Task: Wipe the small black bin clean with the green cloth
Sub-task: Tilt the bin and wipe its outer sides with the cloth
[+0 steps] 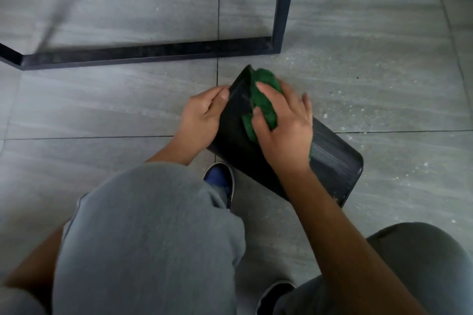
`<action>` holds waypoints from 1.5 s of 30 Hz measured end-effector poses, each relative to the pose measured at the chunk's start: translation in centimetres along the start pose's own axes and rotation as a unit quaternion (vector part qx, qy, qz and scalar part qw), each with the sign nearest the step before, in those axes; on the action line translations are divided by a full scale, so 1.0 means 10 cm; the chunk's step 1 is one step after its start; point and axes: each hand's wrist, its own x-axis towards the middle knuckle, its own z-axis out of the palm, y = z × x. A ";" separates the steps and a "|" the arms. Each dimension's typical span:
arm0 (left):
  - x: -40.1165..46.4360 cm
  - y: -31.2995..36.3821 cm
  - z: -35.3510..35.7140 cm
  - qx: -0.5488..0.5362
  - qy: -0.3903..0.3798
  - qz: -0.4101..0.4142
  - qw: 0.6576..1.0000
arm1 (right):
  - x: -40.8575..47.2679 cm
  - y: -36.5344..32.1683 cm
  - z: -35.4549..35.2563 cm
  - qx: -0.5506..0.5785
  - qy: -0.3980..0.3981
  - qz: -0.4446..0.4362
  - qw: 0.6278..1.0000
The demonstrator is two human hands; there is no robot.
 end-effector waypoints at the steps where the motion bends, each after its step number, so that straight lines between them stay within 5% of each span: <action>1: -0.01 -0.02 -0.02 -0.004 0.006 -0.013 1.000 | -0.16 0.15 -0.10 -0.019 0.005 0.029 0.999; 6: 0.01 0.01 -0.01 -0.039 -0.008 -0.049 0.998 | -0.65 0.44 -0.41 -0.034 0.077 0.173 0.981; 11: -0.04 0.11 0.01 -0.080 -0.007 -0.078 0.994 | -0.20 -0.47 0.19 0.011 0.023 -0.010 1.000; 14: -0.02 0.06 -0.01 -0.092 0.047 -0.084 0.991 | -0.11 -0.45 0.21 -0.014 0.005 -0.021 1.000; 21: 0.02 -0.03 -0.10 -0.023 0.054 -0.085 0.995 | -0.74 0.79 -0.66 -0.013 0.055 0.184 0.981; 28: 0.03 -0.04 -0.10 0.022 0.067 -0.082 0.994 | -0.23 0.48 -1.01 0.064 0.059 0.238 0.967; 30: 0.03 -0.04 -0.12 0.047 0.058 -0.067 0.995 | -0.06 0.28 -1.13 0.285 0.090 0.257 0.919; 32: 0.04 -0.03 -0.13 0.056 0.055 -0.050 0.996 | 0.08 0.17 -1.18 0.506 0.102 0.267 0.814; 34: 0.05 -0.02 -0.12 0.050 0.061 -0.044 0.996 | 0.16 0.22 -1.13 0.561 0.094 0.313 0.761; 39: 0.03 -0.03 -0.12 0.049 0.076 -0.043 0.995 | -0.09 0.72 -0.90 0.199 0.037 0.419 0.885; 42: 0.05 -0.05 -0.13 0.058 0.068 -0.038 0.995 | -0.22 0.81 -0.93 0.046 0.067 0.331 0.940; 45: 0.06 -0.04 -0.12 0.054 0.073 -0.033 0.995 | -0.31 0.65 -0.84 0.019 0.045 0.237 0.970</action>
